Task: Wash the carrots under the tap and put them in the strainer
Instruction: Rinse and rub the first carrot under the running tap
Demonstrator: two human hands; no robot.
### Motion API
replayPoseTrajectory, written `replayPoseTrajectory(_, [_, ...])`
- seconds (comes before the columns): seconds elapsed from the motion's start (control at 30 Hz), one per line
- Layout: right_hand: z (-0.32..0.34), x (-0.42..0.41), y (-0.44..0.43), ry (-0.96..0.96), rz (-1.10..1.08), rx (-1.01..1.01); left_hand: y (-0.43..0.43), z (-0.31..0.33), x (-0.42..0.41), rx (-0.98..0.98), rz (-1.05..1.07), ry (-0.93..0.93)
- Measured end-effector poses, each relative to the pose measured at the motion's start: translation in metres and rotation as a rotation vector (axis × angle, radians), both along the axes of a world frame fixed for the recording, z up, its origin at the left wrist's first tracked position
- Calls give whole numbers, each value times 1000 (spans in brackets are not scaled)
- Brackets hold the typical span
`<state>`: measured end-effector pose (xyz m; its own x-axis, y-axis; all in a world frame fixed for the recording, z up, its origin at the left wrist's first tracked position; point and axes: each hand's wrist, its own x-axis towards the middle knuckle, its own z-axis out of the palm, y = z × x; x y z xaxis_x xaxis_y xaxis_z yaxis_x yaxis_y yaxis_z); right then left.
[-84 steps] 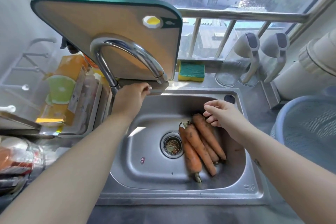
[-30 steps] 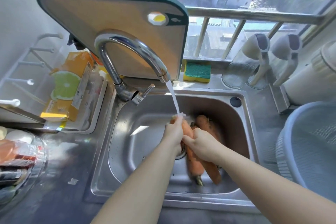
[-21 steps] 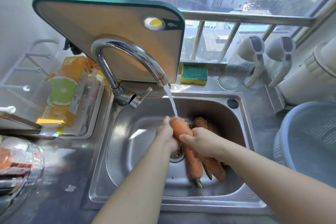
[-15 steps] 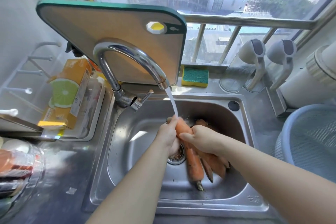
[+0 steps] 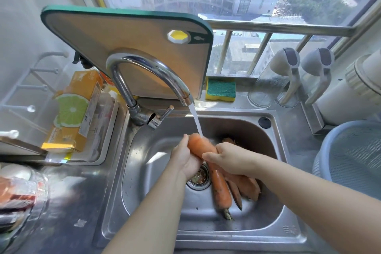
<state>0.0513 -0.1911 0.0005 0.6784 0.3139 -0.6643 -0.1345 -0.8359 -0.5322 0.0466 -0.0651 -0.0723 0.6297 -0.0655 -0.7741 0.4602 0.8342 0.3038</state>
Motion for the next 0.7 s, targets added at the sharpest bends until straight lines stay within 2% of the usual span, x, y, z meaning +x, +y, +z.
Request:
replayPoseTrajectory(0.1, [4,2,-4,322,-233,259,1,3,-9,-76,7,-45])
replayPoseTrajectory(0.17, [6,1,-6,352,-242,277,0,5,-10,-70,-2,-67])
replayPoseTrajectory(0.23, [9,-2,-4,228,-180,188,-2,8,-6,-15,-9,-68])
replayPoseTrajectory(0.33, [7,-6,-2,-158,81,-44,-9,13,1,103,-11,-51])
replayPoseTrajectory(0.4, [1,-10,-3,-341,211,-191,-13,18,4,175,-26,-21])
replayPoseTrajectory(0.5, [-15,-24,-4,-690,421,-391,-20,13,5,340,-78,88])
replayPoseTrajectory(0.57, [-20,-27,-4,-836,430,-396,-23,8,6,459,-104,166])
replayPoseTrajectory(0.63, [-22,-25,-5,-797,432,-390,-22,6,7,509,-99,199])
replayPoseTrajectory(0.67, [-19,-23,-8,-703,375,-365,-20,6,9,506,-91,204])
replayPoseTrajectory(0.7, [-13,-21,-11,-508,318,-316,-16,6,10,490,-73,203])
